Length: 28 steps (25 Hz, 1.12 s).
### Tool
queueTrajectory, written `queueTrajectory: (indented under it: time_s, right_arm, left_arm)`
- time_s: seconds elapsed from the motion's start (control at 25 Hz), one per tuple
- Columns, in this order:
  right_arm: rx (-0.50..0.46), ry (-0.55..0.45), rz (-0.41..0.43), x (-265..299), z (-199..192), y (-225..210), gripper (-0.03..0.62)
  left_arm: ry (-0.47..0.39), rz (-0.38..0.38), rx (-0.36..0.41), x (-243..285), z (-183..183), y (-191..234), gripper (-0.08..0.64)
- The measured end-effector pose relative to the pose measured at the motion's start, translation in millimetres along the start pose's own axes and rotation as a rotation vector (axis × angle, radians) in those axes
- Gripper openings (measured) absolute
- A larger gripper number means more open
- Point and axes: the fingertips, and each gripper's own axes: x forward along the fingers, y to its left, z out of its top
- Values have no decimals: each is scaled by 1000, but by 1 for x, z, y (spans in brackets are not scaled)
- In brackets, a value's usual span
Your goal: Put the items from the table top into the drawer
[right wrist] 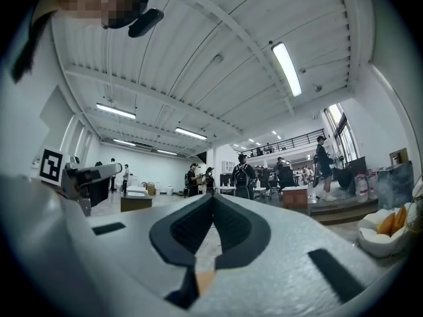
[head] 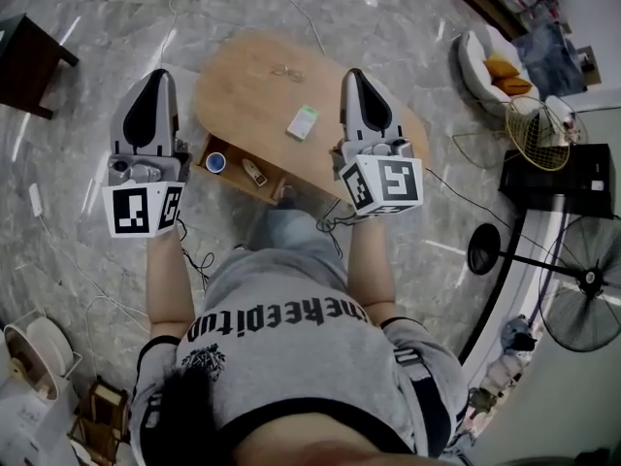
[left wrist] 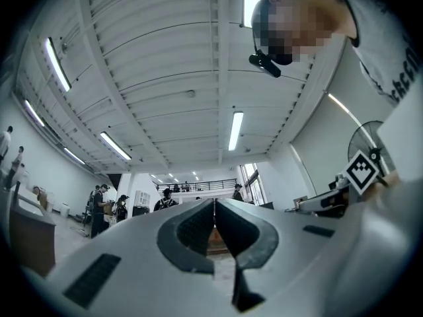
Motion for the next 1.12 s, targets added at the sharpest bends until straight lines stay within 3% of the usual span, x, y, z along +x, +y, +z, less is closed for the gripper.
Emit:
queueTrajectory:
  time_s: [0.56, 1.12]
  right_arm:
    - [33, 153, 158, 118, -75, -65, 3]
    - [48, 490, 306, 180, -249, -80, 5]
  left_arm:
    - [66, 131, 5, 86, -65, 13, 11]
    - [171, 210, 13, 109, -153, 24, 11]
